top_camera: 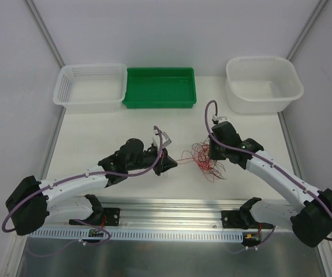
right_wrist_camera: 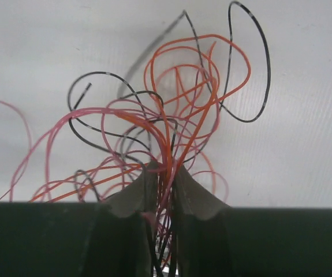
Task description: Untangle the cables
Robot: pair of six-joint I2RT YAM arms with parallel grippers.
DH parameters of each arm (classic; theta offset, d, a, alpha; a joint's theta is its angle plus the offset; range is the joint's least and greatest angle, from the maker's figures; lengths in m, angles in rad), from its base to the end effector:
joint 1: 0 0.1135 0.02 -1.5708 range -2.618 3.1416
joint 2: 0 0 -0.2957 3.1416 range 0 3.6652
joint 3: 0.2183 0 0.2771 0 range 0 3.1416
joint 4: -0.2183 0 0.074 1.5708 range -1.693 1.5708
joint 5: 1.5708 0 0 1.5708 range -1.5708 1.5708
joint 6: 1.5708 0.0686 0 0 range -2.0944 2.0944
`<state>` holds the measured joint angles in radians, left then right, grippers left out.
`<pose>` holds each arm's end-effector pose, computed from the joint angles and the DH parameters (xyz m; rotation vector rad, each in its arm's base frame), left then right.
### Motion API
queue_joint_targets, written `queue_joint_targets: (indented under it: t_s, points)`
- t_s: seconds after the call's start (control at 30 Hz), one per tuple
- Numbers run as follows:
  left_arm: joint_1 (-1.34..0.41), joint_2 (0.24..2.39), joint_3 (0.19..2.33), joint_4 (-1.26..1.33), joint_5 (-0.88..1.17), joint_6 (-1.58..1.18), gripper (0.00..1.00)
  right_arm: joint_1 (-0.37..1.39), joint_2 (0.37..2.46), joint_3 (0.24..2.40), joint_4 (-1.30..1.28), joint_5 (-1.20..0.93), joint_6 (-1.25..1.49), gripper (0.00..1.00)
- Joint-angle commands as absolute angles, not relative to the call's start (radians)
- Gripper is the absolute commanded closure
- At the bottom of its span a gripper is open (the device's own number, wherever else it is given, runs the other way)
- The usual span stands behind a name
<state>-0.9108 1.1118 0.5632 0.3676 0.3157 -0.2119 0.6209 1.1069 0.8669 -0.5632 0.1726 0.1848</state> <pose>0.1598 -0.2406 0.2637 0.8678 1.6613 -1.0749 0.2208 0.1434 0.2701 -0.4309 2.3269 0.1862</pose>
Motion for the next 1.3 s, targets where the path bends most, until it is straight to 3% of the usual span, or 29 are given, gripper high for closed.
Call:
queue_joint_targets:
  t_s: [0.0,0.03,0.13,0.2,0.57,0.97,1.07,1.13,1.17,1.2,1.27]
  points:
    - [-0.917,1.048,0.618,0.267,0.347,-0.229,1.00,0.594,1.153,0.854,-0.587,0.298,0.207,0.80]
    - [-0.917,1.046,0.620,0.258,0.338,-0.226,1.00,0.597,1.155,0.857,-0.594,0.298,0.210,0.67]
    - [-0.917,1.066,0.612,0.252,0.337,-0.230,1.00,0.614,1.108,0.861,-0.575,0.261,0.189,0.42]
    - [-0.917,1.109,0.611,0.261,0.354,-0.242,1.00,0.647,1.083,0.883,-0.561,0.238,0.170,0.35]
    - [-0.917,1.241,0.623,0.331,0.429,-0.313,1.00,0.759,1.046,0.888,-0.414,0.023,0.219,0.34]
    - [-0.919,1.255,0.594,0.331,0.423,-0.327,1.00,0.833,1.308,0.854,-0.400,0.025,0.293,0.35]
    - [-0.919,1.240,0.575,0.331,0.413,-0.330,1.00,0.851,1.382,0.859,-0.416,0.050,0.298,0.38]
    - [-0.919,1.235,0.560,0.331,0.413,-0.331,1.00,0.857,1.408,0.856,-0.425,0.074,0.298,0.48]
    - [-0.919,1.232,0.555,0.331,0.416,-0.331,1.00,0.856,1.428,0.856,-0.426,0.096,0.296,0.56]
    - [-0.919,1.230,0.552,0.331,0.422,-0.333,1.00,0.857,1.430,0.856,-0.428,0.110,0.293,0.76]
    - [-0.919,1.233,0.542,0.333,0.439,-0.333,1.00,0.856,1.424,0.861,-0.433,0.142,0.290,0.91]
